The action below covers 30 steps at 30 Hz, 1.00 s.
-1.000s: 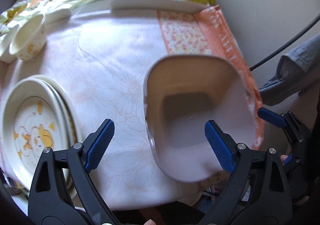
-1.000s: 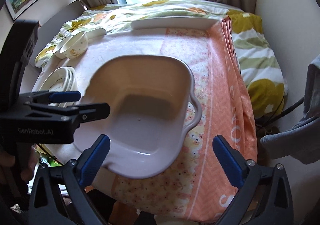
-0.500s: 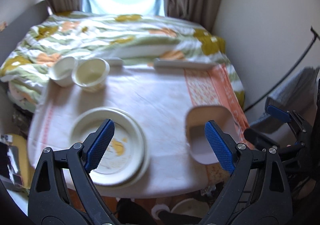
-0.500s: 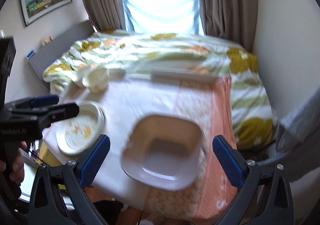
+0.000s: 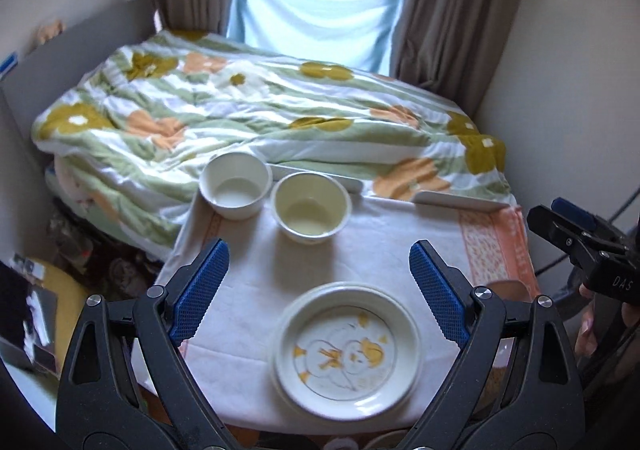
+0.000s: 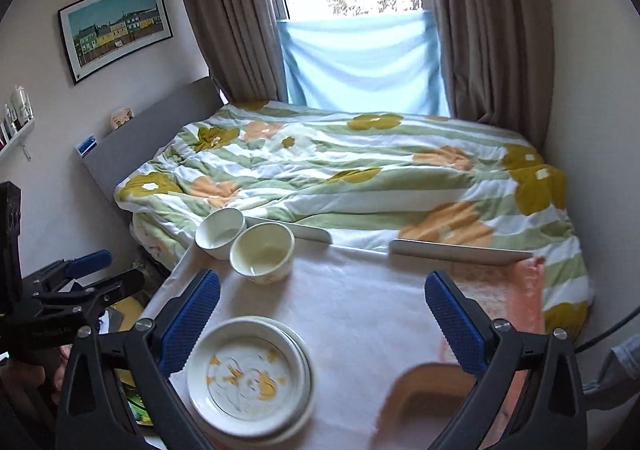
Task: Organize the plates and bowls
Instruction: 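Reach both grippers to the cream duck-print bowl rim and close them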
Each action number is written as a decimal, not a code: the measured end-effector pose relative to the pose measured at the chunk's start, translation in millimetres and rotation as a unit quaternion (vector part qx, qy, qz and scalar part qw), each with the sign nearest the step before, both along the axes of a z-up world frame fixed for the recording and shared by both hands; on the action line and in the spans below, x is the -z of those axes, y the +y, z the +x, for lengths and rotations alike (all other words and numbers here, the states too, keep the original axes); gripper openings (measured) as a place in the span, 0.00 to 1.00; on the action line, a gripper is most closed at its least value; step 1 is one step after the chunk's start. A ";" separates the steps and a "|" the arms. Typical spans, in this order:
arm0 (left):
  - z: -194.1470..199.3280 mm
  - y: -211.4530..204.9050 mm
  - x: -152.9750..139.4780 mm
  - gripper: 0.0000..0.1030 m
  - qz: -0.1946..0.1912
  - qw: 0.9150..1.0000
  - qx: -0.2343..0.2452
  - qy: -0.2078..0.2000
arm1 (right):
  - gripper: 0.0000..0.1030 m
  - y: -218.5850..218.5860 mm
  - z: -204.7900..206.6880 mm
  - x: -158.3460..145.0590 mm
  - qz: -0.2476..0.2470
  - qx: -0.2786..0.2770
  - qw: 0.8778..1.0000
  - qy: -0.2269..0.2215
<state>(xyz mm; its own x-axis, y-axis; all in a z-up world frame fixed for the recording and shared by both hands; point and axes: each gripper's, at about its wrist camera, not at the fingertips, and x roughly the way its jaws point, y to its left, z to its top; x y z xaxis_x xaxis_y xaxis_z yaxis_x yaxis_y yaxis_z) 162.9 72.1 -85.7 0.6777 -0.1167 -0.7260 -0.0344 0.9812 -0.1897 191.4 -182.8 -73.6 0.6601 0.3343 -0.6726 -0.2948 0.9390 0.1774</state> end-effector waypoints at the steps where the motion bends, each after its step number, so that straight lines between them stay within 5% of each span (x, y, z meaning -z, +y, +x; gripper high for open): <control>1: 8.8 11.2 4.4 0.89 -0.007 1.000 -0.002 0.007 | 0.99 7.6 7.5 3.4 -0.001 0.000 1.000 0.008; 6: 57.9 46.4 39.9 0.87 -0.050 0.998 0.001 0.038 | 0.99 46.9 58.5 38.5 0.023 0.003 0.997 0.069; 9: 88.3 56.4 69.7 0.73 -0.076 0.995 0.013 0.068 | 0.97 60.0 85.6 62.3 0.041 0.013 0.993 0.108; 17: 150.0 46.7 143.8 0.47 -0.104 0.984 0.046 0.137 | 0.53 90.6 145.1 142.9 0.033 0.035 0.976 0.213; 23: 172.3 39.5 177.7 0.35 -0.095 0.980 0.063 0.163 | 0.33 101.5 162.0 172.7 0.036 0.041 0.966 0.252; 30: 184.5 36.0 190.3 0.21 -0.075 0.980 0.075 0.170 | 0.21 109.7 173.1 188.8 0.032 0.048 0.962 0.266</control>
<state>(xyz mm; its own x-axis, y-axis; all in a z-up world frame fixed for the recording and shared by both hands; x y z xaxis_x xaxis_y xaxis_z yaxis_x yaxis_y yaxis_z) 347.4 108.1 -275.9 0.3659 -0.3187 -0.8744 0.0216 0.9422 -0.3343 364.5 -73.1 -262.3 0.2574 0.3406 -0.9043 -0.0594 0.9396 0.3370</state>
